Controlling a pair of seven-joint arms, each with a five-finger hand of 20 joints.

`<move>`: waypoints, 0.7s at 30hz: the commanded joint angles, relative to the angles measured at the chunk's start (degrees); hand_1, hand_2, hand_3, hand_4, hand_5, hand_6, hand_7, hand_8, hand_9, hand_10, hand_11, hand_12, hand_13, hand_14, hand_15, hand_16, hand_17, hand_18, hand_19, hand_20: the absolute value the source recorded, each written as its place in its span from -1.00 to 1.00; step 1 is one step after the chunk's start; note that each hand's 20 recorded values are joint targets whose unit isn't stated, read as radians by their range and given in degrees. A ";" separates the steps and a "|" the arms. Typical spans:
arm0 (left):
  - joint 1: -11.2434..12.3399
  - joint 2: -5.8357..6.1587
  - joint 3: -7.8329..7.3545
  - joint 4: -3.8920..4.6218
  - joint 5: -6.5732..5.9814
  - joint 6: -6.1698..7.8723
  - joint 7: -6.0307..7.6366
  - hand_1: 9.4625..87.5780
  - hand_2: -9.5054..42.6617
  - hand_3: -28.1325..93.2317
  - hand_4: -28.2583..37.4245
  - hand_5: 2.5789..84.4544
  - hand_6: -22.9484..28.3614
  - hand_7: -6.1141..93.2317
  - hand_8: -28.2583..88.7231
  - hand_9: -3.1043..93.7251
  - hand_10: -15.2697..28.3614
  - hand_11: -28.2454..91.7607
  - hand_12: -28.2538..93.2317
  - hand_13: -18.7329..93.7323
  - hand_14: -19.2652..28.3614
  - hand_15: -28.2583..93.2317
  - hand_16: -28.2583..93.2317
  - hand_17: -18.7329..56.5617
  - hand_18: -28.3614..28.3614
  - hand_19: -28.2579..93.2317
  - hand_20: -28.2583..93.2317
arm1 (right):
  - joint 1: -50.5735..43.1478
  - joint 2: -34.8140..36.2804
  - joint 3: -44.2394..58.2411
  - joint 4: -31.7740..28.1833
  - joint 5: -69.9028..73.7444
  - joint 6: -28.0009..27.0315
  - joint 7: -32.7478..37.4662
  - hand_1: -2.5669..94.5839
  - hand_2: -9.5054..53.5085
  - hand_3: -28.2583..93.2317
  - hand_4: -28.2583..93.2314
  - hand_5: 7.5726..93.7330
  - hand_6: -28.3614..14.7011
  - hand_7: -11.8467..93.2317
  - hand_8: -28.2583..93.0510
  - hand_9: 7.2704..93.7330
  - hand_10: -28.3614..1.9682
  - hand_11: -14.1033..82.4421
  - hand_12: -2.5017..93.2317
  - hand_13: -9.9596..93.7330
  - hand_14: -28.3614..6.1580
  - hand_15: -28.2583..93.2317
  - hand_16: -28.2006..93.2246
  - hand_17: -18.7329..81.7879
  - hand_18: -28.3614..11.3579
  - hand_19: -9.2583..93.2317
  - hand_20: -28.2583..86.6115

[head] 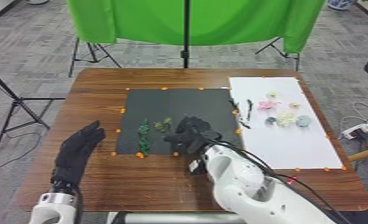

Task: Arrange flowers

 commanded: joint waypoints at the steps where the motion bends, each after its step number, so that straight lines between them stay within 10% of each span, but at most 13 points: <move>1: 0.37 -0.35 0.20 0.33 0.35 -0.53 -0.62 -0.64 -0.80 0.55 -0.80 0.04 0.06 -0.69 -0.58 -0.07 0.27 -0.29 -0.26 -0.15 0.48 -0.26 -0.45 -0.52 0.49 -0.46 -0.22 | 1.31 1.77 -3.31 -0.43 -5.73 -2.07 -1.51 -0.51 -0.61 0.40 -0.76 0.48 0.35 -0.53 -0.68 0.90 -0.11 -0.02 -0.44 0.96 0.30 0.37 0.00 0.62 -0.32 1.00 0.47; 21: 0.30 -0.38 0.33 0.32 0.38 -0.46 -0.87 -0.64 -0.80 0.55 -0.80 0.04 0.05 -0.69 -0.58 -0.07 0.27 -0.29 -0.26 -0.15 0.49 -0.26 -0.45 -0.52 0.49 -0.46 -0.22 | 1.04 3.46 -0.30 -0.80 -5.06 1.76 -0.16 -0.55 -0.61 0.43 -0.76 0.40 0.27 -0.55 -0.68 0.90 -0.10 -0.01 -0.43 0.96 0.31 0.38 0.00 0.62 -0.32 1.00 0.47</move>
